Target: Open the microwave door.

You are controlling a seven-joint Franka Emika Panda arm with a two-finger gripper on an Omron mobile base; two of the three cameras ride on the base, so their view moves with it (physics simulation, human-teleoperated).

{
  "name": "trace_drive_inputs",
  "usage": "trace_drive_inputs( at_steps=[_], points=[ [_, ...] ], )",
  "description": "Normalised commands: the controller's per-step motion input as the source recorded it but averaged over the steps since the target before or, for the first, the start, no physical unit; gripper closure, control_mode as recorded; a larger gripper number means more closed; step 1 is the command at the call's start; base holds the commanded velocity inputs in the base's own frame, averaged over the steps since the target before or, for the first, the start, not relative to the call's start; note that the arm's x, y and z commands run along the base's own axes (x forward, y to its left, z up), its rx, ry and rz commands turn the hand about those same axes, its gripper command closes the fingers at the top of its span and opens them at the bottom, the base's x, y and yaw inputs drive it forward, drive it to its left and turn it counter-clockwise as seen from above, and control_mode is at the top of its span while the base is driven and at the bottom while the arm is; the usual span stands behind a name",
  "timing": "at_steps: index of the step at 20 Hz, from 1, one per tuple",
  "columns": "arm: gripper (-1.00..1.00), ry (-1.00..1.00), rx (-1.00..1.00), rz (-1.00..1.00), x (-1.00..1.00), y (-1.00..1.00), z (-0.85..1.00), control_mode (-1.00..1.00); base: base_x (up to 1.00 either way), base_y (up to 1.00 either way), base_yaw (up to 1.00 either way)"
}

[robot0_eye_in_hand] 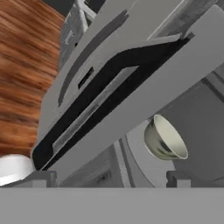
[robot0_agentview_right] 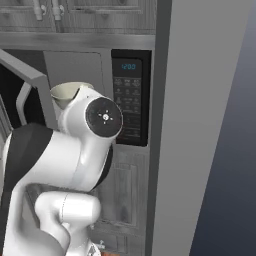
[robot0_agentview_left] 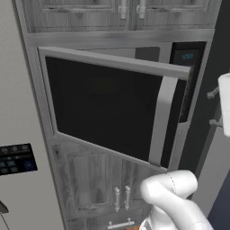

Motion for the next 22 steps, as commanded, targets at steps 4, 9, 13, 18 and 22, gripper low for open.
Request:
trace_drive_inputs(
  at_steps=[4, 9, 13, 18, 22],
  points=[
    [-1.00, -0.09, -0.16, 0.06, 0.84, -0.18, -0.34, -1.00, 0.00, 0.00, 0.00],
    [-1.00, -0.10, -0.06, 0.10, 0.51, 0.00, -0.37, -1.00, 0.00, 0.00, 0.00],
    [-1.00, -0.02, 0.00, 0.16, 0.23, 0.33, -0.30, -1.00, 0.00, 0.00, 0.00],
    [-1.00, 0.00, 0.00, 0.18, 0.37, 0.45, -0.16, -1.00, 0.00, 0.00, 0.00],
    [-1.00, 0.00, 0.01, 0.19, 0.45, 0.41, -0.02, -1.00, 0.00, 0.00, 0.00]
  ],
)
